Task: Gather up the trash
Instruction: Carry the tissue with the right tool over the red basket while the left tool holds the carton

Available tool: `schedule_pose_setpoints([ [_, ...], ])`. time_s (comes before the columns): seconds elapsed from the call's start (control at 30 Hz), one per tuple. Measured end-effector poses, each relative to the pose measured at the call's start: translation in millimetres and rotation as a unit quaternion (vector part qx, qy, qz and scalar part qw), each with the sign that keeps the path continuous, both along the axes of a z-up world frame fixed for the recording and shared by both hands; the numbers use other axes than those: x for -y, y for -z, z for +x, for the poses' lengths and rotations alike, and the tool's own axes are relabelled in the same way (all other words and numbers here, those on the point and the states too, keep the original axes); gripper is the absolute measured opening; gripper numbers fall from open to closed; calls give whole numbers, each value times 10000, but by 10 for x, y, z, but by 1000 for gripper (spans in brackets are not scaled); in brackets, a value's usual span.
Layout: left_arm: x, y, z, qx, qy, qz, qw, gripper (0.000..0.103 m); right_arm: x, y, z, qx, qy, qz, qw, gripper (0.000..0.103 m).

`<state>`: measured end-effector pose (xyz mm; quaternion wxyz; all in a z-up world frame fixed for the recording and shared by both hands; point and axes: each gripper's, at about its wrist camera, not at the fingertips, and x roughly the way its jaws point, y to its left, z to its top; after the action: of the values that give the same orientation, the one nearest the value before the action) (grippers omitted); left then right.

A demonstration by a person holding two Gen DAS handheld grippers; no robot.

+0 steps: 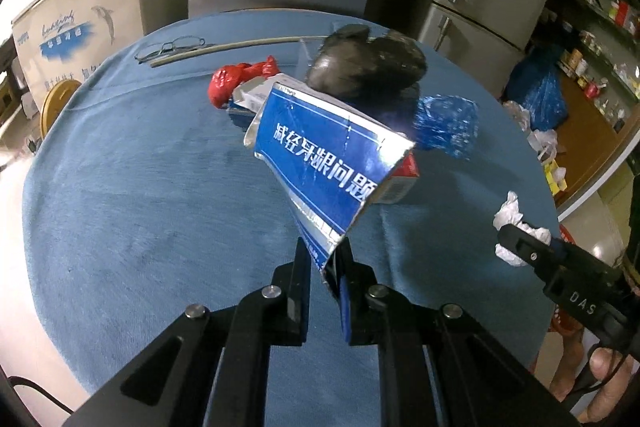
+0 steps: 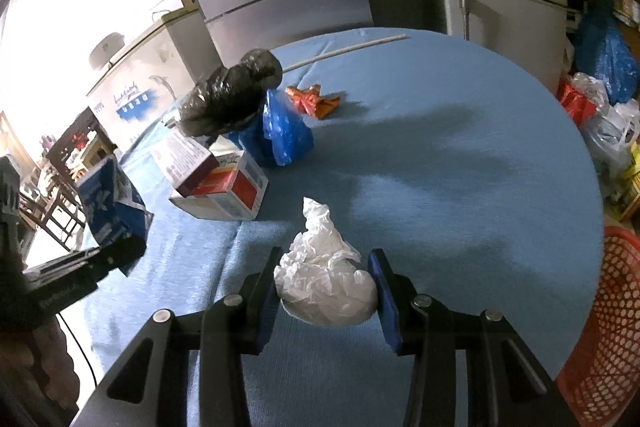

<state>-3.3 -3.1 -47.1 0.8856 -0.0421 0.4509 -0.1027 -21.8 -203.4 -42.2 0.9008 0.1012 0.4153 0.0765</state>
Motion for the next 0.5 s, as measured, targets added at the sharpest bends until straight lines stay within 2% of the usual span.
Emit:
schedule_pose_setpoints([
  [0.5,285,-120,-174,72,154,435,9989,12,189,-140,-282,188,181,183,9995,45],
])
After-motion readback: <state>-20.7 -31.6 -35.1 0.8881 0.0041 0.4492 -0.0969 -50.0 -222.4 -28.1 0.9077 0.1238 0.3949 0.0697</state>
